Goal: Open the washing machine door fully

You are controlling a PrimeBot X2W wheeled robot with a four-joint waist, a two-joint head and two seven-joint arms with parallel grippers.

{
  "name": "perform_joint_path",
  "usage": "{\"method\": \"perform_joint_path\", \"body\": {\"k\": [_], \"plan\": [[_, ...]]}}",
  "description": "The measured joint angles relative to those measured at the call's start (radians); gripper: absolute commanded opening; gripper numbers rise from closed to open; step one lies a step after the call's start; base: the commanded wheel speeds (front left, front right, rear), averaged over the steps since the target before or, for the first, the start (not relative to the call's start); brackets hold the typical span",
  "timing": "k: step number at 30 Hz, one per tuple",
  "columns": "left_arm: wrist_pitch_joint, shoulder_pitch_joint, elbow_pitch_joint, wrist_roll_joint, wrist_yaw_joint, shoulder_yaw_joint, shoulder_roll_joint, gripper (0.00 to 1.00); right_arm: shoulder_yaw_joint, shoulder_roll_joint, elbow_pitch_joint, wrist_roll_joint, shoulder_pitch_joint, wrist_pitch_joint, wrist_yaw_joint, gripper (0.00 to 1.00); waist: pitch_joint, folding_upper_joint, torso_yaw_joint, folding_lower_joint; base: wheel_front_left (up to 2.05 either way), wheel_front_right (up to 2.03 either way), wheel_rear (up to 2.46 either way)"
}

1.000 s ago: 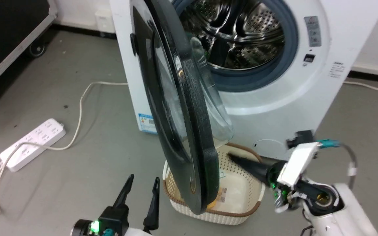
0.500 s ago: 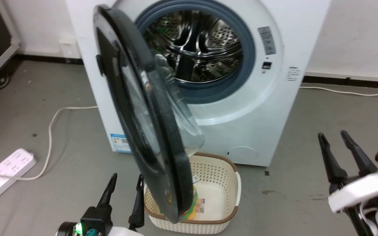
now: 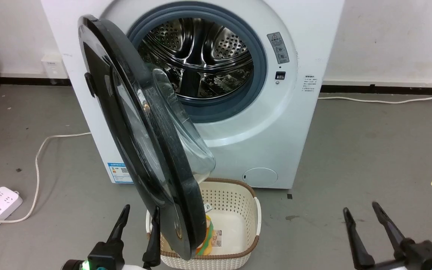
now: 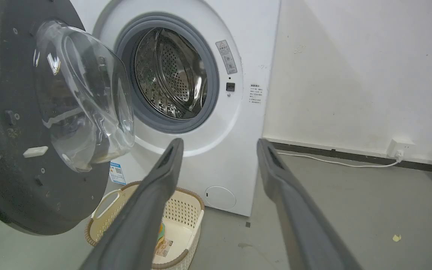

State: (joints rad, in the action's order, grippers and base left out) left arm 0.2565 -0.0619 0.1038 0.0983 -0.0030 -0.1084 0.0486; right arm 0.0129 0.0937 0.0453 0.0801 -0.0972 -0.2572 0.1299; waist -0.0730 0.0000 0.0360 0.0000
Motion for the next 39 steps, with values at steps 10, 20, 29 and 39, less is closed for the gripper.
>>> {"method": "perform_joint_path", "body": {"k": [10, 20, 29, 39], "plan": [[0.0, -0.007, 0.005, -0.018, 0.0, -0.004, 0.0, 0.0, 0.026, -0.035, -0.023, -0.019, -0.027, 0.0, 0.0, 1.0, 0.005, 0.0, 0.003, 0.0, 0.0, 0.0, 0.0], [0.0, -0.007, -0.048, 0.013, 0.01, 0.021, 0.0, 0.0, 0.028, -0.037, -0.029, -0.009, -0.027, 0.0, 0.0, 1.0, 0.006, 0.0, 0.005, 0.0001, 0.0, 0.0, 0.0], [0.0, 0.093, -0.328, 0.049, 0.081, 0.091, 0.001, 0.0, 0.027, -0.039, -0.028, 0.002, -0.024, 0.0, 0.0, 1.0, 0.009, 0.0, 0.004, 0.0001, 0.0, 0.0, 0.0], [0.001, 0.164, -0.497, 0.043, 0.062, -0.029, 0.0, 0.0, 0.016, -0.039, -0.027, 0.01, -0.021, 0.0, 0.0, 1.0, 0.009, 0.0, -0.006, 0.0, 0.0, 0.0, 0.0]]}}
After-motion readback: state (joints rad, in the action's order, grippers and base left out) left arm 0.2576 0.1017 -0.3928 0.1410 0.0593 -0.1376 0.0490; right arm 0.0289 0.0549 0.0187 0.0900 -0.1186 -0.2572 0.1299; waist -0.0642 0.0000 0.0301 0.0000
